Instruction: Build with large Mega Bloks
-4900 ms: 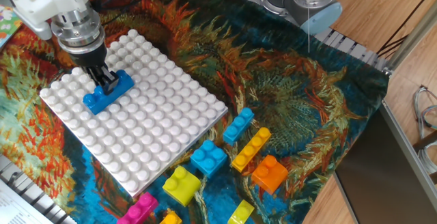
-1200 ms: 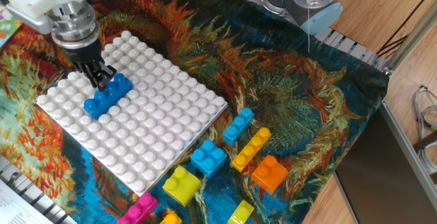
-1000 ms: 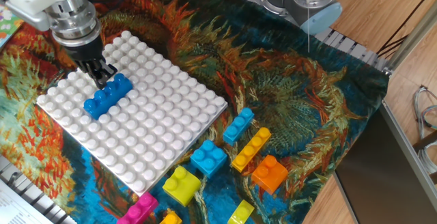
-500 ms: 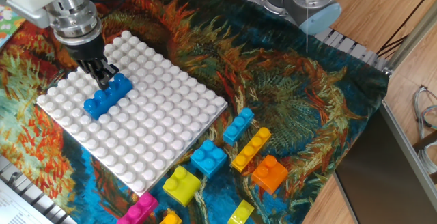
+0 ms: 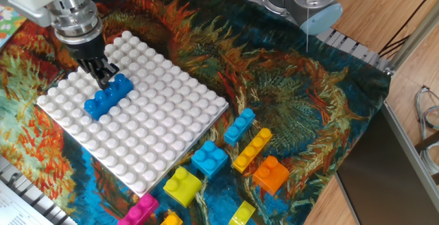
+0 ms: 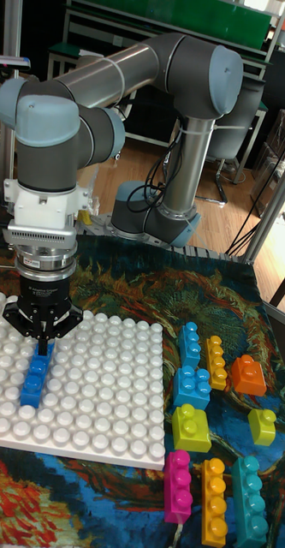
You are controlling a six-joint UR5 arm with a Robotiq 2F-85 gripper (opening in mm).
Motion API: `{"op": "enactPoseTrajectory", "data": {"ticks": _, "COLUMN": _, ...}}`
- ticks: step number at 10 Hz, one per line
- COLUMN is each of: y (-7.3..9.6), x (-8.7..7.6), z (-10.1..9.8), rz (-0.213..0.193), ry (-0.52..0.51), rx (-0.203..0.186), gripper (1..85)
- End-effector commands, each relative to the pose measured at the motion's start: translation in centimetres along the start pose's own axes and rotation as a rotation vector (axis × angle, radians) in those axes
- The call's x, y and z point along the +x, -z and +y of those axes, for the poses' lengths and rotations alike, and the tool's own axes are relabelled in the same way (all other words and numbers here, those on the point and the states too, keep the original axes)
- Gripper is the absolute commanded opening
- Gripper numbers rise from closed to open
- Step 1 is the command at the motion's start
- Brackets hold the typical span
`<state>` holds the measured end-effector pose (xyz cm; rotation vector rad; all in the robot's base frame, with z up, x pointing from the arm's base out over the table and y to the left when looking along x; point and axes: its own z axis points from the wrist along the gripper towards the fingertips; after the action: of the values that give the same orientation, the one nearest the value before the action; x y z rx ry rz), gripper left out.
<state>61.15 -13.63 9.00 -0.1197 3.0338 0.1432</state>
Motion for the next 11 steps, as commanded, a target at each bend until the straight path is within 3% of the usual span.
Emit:
{"op": "enactPoseTrajectory", "data": {"ticks": 1, "y": -0.61, "x": -0.22, "z": 0.35, "rz": -0.008, "ry": -0.014, "rx": -0.012, "gripper": 1.3}}
{"op": "enactPoseTrajectory", "data": {"ticks": 5, "y": -1.41, "x": -0.43, "z": 0.3, "rz": -0.013, "ry": -0.009, "rx": -0.017, "gripper": 1.3}}
{"op": "enactPoseTrajectory", "data": {"ticks": 11, "y": -0.67, "x": -0.28, "z": 0.37, "rz": 0.001, "ry": -0.01, "rx": -0.005, "gripper": 1.3}}
